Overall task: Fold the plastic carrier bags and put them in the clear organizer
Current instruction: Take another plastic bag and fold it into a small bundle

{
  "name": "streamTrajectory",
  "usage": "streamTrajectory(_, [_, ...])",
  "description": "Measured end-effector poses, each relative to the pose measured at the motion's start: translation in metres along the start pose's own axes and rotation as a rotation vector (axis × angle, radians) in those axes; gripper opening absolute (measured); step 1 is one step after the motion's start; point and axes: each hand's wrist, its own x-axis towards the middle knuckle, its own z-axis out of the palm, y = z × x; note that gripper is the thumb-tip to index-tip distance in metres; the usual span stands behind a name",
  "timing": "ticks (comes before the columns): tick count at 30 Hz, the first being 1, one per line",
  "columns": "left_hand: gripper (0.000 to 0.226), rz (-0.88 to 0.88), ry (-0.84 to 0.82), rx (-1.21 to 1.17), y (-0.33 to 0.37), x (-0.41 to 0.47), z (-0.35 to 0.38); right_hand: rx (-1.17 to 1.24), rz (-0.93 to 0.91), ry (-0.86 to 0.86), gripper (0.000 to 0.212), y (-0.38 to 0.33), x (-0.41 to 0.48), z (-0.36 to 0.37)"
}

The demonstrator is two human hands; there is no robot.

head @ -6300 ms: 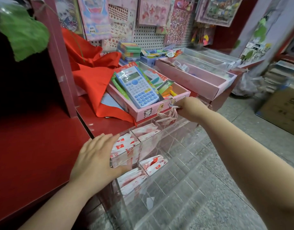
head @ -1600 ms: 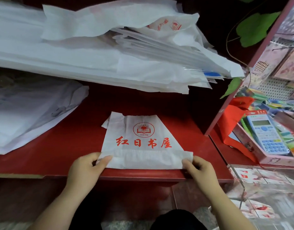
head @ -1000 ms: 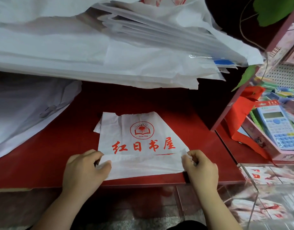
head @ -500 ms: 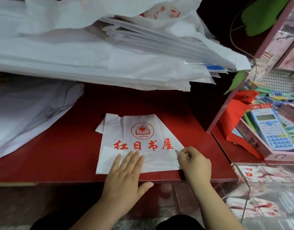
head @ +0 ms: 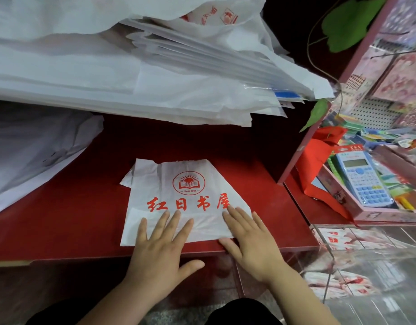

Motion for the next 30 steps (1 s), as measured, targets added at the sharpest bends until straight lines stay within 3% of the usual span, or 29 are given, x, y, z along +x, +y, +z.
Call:
streamTrajectory(3, [0.083,-0.018,0.038,0.005,-0.002,-0.001,-0.002,0.093,0.184,-0.041,0.112,0.029,-0.004,-0.009])
streamTrajectory(4, [0.081,-0.033,0.047,-0.014,-0.006,-0.003,-0.004,0.201,0.233,-0.039,0.102,0.035,-0.005,-0.012])
streamTrajectory(6, [0.079,-0.068,0.138,-0.083,-0.017,-0.008,-0.012,0.44,0.317,0.074,0.055,0.042,-0.005,-0.019])
streamTrajectory(8, [0.079,-0.134,0.241,-0.297,-0.03,-0.01,-0.018,0.678,0.433,0.222,0.024,0.042,0.003,-0.027])
streamTrajectory(10, [0.067,-0.253,0.318,-0.449,-0.044,-0.008,-0.024,0.827,0.476,0.207,0.021,0.039,0.018,-0.033])
streamTrajectory(13, [0.035,-0.246,0.355,-0.368,-0.052,-0.009,-0.03,0.888,0.38,0.052,0.031,0.024,0.049,-0.039])
streamTrajectory(16, [0.099,-0.197,0.113,-0.26,-0.059,-0.007,-0.03,0.821,0.288,-0.048,0.051,0.008,0.081,-0.033])
streamTrajectory(17, [0.109,-0.183,0.077,-0.221,-0.062,-0.005,-0.028,0.778,0.277,-0.071,0.057,0.004,0.091,-0.03])
streamTrajectory(20, [0.118,-0.154,0.054,-0.208,-0.065,-0.003,-0.027,0.764,0.279,-0.128,0.064,-0.005,0.114,-0.027])
streamTrajectory(23, [0.142,-0.147,0.054,-0.172,-0.066,-0.002,-0.025,0.857,0.263,-0.146,0.051,-0.012,0.126,-0.033])
streamTrajectory(28, [0.141,-0.153,0.091,-0.179,-0.067,-0.001,-0.023,1.205,0.249,-0.112,0.017,-0.004,0.127,-0.047])
streamTrajectory(30, [0.135,-0.147,0.087,-0.183,-0.066,-0.001,-0.024,1.317,0.226,-0.159,0.013,0.002,0.124,-0.051])
